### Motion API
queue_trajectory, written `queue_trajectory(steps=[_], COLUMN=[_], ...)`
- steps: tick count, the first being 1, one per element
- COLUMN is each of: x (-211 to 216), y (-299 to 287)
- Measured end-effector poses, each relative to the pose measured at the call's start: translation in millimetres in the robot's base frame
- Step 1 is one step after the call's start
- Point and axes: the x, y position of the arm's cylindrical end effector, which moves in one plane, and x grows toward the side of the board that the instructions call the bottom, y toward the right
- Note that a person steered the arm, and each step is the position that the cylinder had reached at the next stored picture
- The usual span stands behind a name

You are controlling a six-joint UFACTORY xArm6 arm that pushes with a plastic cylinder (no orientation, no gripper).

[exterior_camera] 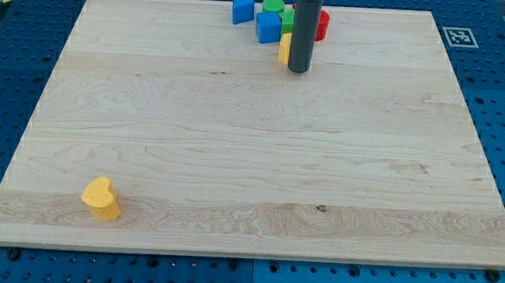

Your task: Push yellow heart closer to the group of blocks

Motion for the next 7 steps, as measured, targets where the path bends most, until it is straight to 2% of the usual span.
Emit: queue_trajectory(steps=[1, 2, 4, 5, 7], x=[-7.4, 4.7, 102.3, 134.0, 165.9], y=[-9.1, -25.7, -75.6, -121.8, -232.0])
